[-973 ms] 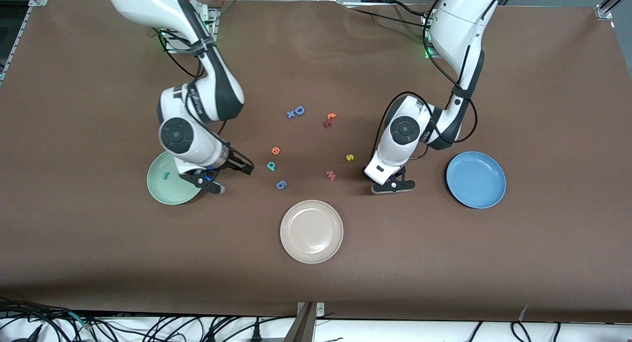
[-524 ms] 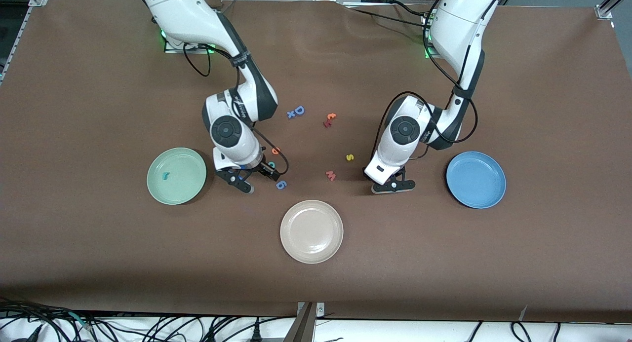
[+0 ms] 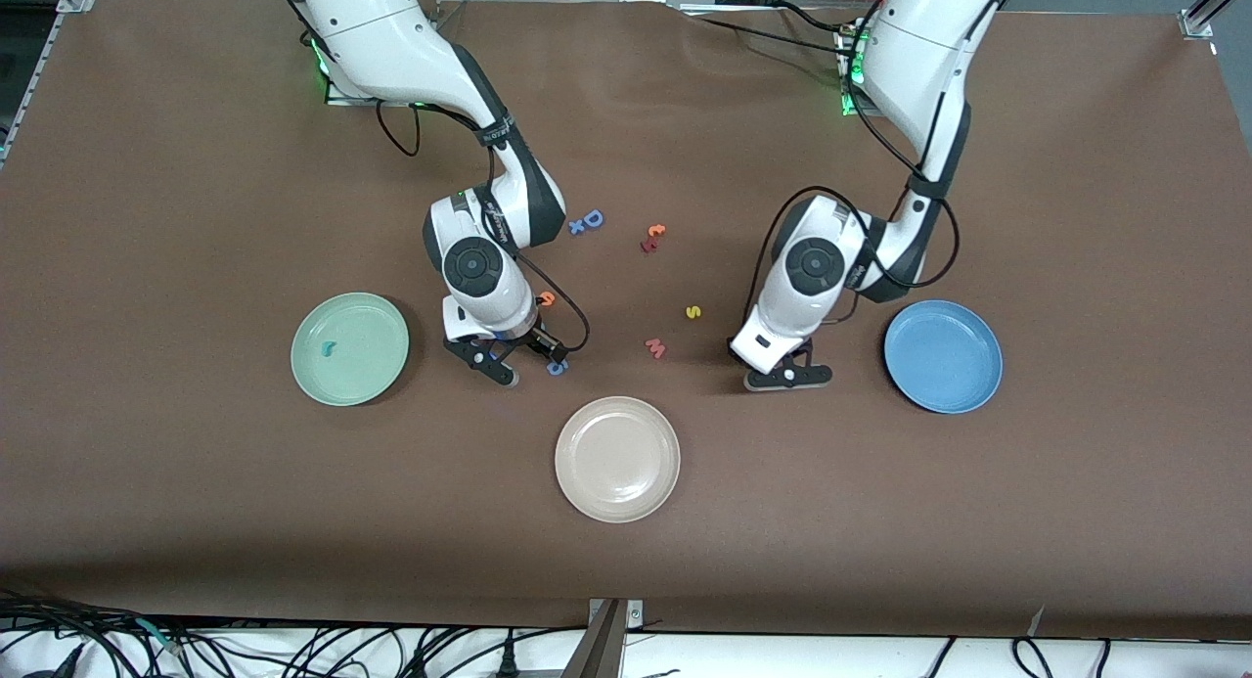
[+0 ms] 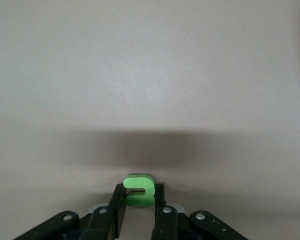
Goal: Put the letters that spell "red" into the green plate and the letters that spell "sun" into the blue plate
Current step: 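Carry the green letter over the blue plate while the right gripper grasps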
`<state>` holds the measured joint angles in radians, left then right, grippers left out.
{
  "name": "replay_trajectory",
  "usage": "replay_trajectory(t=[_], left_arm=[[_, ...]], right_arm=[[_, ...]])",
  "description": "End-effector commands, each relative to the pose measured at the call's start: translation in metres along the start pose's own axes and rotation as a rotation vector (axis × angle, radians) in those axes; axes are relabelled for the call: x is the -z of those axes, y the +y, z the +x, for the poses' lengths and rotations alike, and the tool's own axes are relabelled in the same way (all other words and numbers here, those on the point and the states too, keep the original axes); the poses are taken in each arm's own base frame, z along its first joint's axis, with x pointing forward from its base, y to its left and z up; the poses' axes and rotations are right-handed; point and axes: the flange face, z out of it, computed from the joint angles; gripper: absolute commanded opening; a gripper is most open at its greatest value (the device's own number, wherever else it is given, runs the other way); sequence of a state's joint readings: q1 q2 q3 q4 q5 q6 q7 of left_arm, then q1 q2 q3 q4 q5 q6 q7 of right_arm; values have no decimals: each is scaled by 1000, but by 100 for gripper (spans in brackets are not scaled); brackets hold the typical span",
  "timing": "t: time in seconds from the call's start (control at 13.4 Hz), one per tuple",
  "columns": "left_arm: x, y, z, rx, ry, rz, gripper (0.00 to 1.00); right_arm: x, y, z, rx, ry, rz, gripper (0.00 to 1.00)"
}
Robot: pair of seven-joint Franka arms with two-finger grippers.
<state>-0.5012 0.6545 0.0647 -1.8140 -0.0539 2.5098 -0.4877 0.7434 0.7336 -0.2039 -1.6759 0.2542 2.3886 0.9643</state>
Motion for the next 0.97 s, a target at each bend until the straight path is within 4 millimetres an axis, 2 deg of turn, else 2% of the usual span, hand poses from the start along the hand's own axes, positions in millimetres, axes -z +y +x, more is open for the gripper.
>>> replay_trajectory(t=[0.0, 0.07, 0.22, 0.37, 0.45, 0.6, 0.75, 0.9], left_arm=[[21, -27, 17, -37, -40, 16, 24], [29, -34, 19, -50, -58, 26, 24], [42, -60, 24, -57, -108, 46, 24], [55, -83, 25, -79, -154, 55, 22], [63, -95, 23, -69, -176, 61, 20], [76, -118, 19, -96, -195, 58, 20], [77, -157, 17, -134, -215, 47, 21], [82, -184, 11, -148, -222, 37, 21]], right_arm=[[-3, -5, -5, -9, -19, 6, 88], [-4, -4, -5, -9, -21, 2, 86], [-8, -1, -8, -11, -31, -15, 78], [-10, 3, -10, -12, -52, -44, 57], [-9, 2, -10, -12, -51, -42, 53], [-8, 2, -10, -12, -52, -42, 50], [-7, 1, -13, -10, -55, -41, 53], [-8, -1, -19, -20, -61, -39, 53]])
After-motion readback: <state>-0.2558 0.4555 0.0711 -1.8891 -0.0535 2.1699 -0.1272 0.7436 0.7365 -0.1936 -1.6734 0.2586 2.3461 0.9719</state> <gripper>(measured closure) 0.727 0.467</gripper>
